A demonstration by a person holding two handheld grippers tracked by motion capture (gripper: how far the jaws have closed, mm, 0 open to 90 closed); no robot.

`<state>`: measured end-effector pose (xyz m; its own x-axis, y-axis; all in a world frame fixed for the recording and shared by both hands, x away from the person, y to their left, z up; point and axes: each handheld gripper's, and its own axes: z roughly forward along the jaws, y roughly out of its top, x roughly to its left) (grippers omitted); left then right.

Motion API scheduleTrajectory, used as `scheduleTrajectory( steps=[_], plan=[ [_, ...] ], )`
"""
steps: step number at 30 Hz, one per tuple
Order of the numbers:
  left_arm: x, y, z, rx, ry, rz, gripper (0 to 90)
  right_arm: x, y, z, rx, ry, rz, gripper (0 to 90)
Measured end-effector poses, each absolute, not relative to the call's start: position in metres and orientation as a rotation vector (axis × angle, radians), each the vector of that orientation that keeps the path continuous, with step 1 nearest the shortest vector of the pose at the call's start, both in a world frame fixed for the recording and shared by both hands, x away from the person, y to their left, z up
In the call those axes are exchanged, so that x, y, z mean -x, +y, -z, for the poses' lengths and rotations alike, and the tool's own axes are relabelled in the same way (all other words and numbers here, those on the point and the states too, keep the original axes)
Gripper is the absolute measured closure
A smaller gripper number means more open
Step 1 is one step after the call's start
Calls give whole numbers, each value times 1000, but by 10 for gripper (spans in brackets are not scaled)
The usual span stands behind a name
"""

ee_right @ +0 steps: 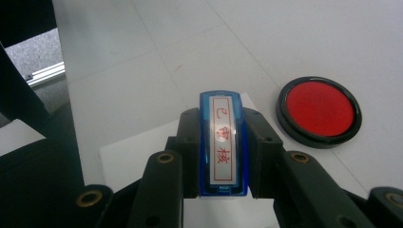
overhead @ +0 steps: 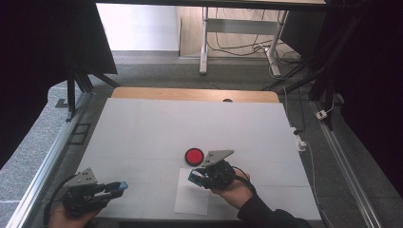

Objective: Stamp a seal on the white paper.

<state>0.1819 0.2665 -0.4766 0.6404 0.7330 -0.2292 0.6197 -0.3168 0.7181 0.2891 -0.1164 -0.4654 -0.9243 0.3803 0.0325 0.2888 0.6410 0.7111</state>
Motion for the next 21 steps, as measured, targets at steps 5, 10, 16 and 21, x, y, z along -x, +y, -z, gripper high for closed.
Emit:
scheduleTrajectory(
  steps=[5, 10, 16, 21],
  plan=[
    [-182, 267, 477, -2037, 1054, -175, 681, -290, -113, 471, -547, 2754, -1120, 717],
    [-182, 266, 477, -2038, 1053, -176, 681, -290, -111, 476, -537, 2767, -1101, 717],
    [-182, 267, 477, -2039, 1052, -176, 681, -289, -106, 482, -517, 2790, -1050, 717],
    [-182, 267, 477, -2039, 1052, -176, 681, -289, -103, 487, -506, 2793, -1032, 717]
  ],
)
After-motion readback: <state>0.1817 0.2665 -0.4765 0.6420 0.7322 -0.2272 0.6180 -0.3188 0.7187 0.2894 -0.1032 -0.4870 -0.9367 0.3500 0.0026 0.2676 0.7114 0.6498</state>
